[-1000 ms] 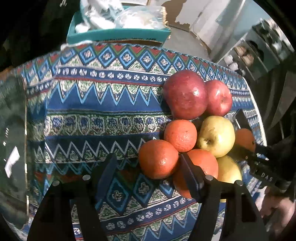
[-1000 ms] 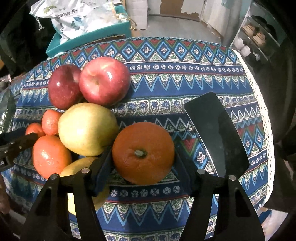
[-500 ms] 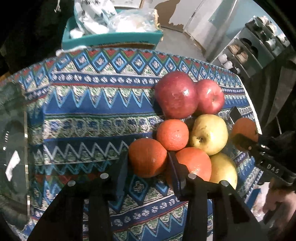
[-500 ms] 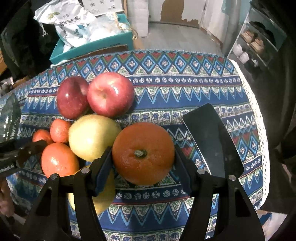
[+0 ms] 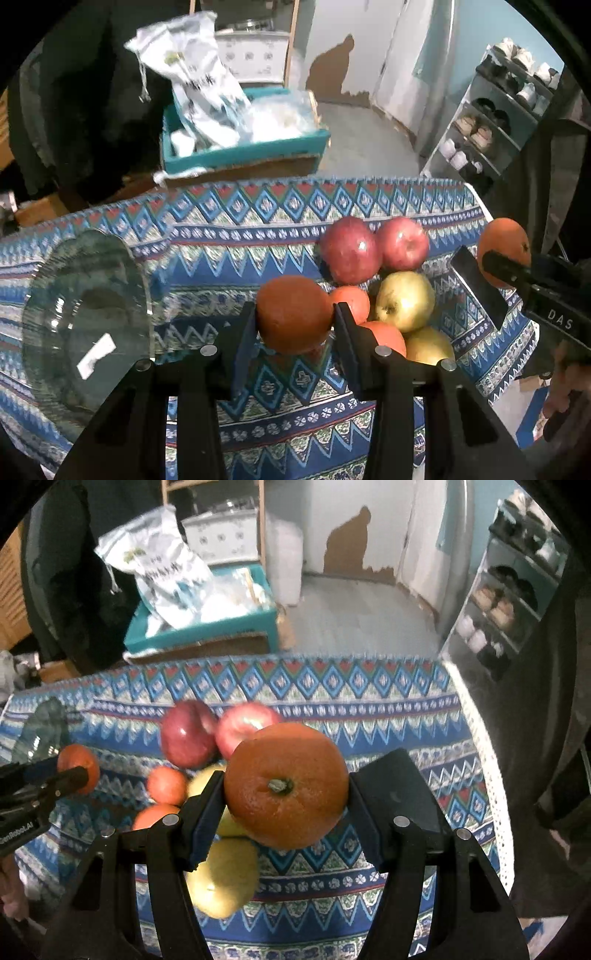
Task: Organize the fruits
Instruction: 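Close the right tool on the large orange while the left tool grasps a small orange, then carry both held oranges over the clear glass plate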
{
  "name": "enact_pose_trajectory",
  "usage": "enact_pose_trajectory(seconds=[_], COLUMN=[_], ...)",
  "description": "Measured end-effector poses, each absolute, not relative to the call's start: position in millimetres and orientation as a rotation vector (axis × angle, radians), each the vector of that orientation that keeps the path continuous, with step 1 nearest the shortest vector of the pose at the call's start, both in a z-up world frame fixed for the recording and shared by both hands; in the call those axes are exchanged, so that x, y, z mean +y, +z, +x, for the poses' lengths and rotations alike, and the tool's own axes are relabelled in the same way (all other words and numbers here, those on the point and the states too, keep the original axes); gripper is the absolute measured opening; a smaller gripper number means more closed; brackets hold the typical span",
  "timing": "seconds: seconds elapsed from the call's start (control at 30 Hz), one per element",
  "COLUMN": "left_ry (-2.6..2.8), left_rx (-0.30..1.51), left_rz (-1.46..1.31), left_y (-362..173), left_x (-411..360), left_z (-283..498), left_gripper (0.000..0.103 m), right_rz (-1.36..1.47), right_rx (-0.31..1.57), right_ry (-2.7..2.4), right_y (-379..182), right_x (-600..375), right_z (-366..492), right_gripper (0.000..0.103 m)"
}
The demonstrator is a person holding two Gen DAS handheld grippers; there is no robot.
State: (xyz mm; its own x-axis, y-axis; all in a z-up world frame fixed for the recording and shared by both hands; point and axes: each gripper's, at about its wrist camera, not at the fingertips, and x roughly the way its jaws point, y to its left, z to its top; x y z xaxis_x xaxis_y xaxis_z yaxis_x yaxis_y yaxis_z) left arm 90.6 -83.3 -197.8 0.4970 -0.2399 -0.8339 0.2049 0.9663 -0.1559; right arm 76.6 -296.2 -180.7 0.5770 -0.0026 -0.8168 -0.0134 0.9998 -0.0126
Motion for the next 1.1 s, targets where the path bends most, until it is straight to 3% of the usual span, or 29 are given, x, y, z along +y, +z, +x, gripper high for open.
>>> enact_pose_trajectory(seconds=[0.63,1.1], left_ry=[-0.220,-0.171], left_rx=[0.816,0.774], left_rz=[-0.041,-0.087], left_y=[-113.7,-92.0], left_x=[-50.0,-14.2], left_z=[58.4,49.1], left_gripper=[0.042,0.042], right_rz=[-0.038,-0.061], right_rx=[0.754,0.698], right_ry=[0.085,0.190], right_y=[-100.6,-72.5], right_x=[-253.2,-202.5], right_z=[54.4,54.4], right_gripper=[0.065,0.065])
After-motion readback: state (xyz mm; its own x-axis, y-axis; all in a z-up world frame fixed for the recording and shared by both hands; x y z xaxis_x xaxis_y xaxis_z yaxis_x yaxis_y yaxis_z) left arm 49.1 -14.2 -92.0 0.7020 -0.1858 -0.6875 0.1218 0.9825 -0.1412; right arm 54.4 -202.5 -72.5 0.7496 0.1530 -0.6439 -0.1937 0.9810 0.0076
